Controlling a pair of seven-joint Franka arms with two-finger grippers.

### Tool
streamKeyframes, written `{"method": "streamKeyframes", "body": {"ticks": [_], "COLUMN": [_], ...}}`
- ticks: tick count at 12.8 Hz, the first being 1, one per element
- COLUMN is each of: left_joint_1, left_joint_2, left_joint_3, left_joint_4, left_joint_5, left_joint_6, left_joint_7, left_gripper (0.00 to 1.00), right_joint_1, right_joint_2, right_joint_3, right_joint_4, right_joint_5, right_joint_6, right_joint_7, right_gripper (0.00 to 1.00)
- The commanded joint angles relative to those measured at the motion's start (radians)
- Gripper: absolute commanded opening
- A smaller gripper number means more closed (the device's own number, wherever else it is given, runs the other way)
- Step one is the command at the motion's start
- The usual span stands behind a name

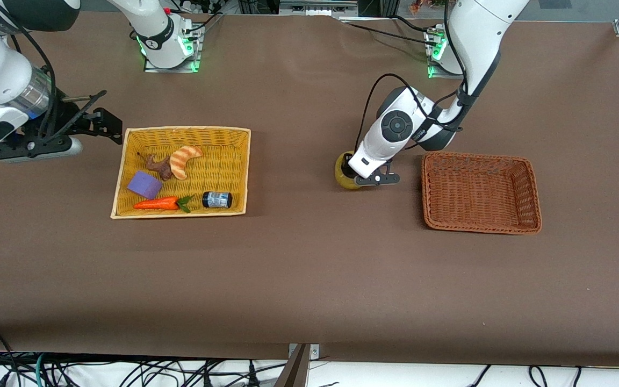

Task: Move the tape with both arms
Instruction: 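Grasp the tape with the left gripper while the right gripper releases it, then lower the tape into the brown basket with the left gripper while the right gripper retracts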

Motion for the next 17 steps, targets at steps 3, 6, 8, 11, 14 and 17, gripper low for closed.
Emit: {"method": "streamKeyframes", "body": {"ticks": [3,6,8,11,14,17], "left_joint_1": [0.008,0.029,0.057,0.057,0.048,0.054], "left_joint_2": [0.002,-0.002,-0.053,-0.104,-0.171,-0.170], "left_joint_3": [0.002,0.009,0.006,0.098,0.291,0.435], "left_joint_4": [-0.010,0.006,0.074,0.333,0.343,0.310], "left_joint_5": [0.100,0.100,0.099,0.077,0.041,0.036], "left_joint_6": [0.021,0.007,-0.134,-0.599,-0.680,-0.653], "left_joint_7": [-0.087,-0.075,-0.037,0.278,0.631,0.879], "left_gripper": [0.00,0.00,0.00,0.00,0.00,0.00], "right_joint_1": [-0.038,-0.041,-0.041,-0.041,-0.050,-0.048], "right_joint_2": [-0.036,-0.030,-0.028,-0.008,-0.008,-0.008], "right_joint_3": [0.013,0.011,-0.007,-0.023,-0.070,-0.079], "right_joint_4": [-0.017,-0.017,-0.011,0.025,0.049,0.058], "right_joint_5": [-0.019,-0.016,-0.008,-0.005,-0.005,-0.011], "right_joint_6": [0.010,0.010,0.007,0.007,0.008,0.007], "right_joint_7": [-0.036,-0.030,-0.033,-0.030,-0.033,-0.037], "right_gripper": [1.00,1.00,1.00,1.00,1.00,1.00]}}
